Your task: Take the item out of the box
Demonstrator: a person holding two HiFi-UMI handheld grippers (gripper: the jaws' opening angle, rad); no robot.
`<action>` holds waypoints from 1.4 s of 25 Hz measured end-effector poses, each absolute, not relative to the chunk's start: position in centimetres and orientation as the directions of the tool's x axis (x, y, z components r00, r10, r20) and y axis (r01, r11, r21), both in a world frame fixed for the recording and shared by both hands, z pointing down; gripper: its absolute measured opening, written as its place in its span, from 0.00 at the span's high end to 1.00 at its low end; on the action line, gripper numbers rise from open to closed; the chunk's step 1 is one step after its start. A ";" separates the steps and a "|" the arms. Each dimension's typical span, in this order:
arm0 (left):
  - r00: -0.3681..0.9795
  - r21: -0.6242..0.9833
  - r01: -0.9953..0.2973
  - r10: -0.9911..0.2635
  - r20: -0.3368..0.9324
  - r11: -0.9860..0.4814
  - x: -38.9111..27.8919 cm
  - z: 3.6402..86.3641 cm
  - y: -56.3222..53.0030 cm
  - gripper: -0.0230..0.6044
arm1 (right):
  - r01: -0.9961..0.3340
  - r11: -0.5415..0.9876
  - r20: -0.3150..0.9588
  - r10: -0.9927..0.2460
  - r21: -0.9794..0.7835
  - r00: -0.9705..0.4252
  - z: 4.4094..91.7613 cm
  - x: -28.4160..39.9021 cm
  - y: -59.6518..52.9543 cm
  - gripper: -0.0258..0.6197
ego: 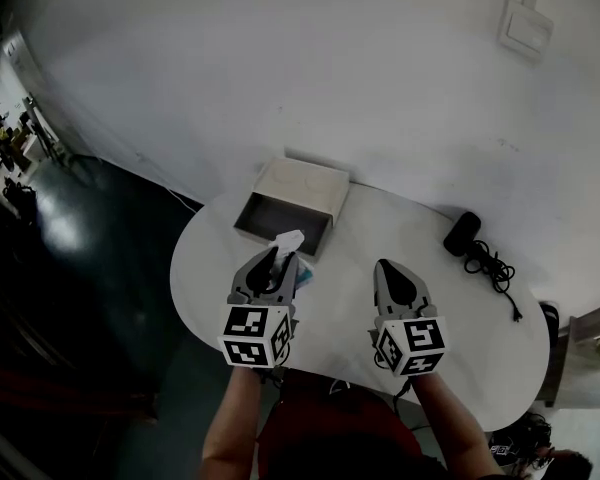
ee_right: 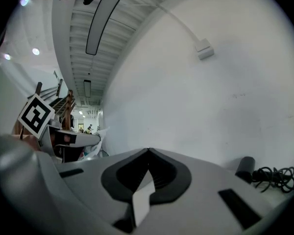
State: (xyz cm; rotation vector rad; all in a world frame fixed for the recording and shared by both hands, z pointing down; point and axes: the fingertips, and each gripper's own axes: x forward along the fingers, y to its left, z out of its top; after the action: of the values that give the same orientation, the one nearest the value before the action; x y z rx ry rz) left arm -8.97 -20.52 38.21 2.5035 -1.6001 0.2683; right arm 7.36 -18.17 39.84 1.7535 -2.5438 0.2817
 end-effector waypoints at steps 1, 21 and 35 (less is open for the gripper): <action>0.407 0.036 -0.911 -0.884 0.231 -0.410 -9.2 38.2 -20.2 0.76 | -0.930 0.346 0.130 -0.923 -0.127 -0.362 39.7 7.3 -18.0 0.94; 0.366 0.030 -0.930 -0.912 0.182 -0.367 -10.6 37.6 -14.6 0.76 | -0.910 0.407 0.091 -0.906 -0.080 -0.413 37.9 5.8 -14.9 0.94; 0.358 0.028 -0.933 -0.917 0.175 -0.359 -11.3 37.3 -13.8 0.76 | -0.897 0.437 0.063 -0.895 -0.066 -0.441 37.1 4.4 -13.9 0.94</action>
State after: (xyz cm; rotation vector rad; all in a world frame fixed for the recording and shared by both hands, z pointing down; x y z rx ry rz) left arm -11.27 -13.83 37.31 2.4849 -1.7026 0.1954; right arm 4.44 -13.87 37.14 1.6514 -2.6468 0.1391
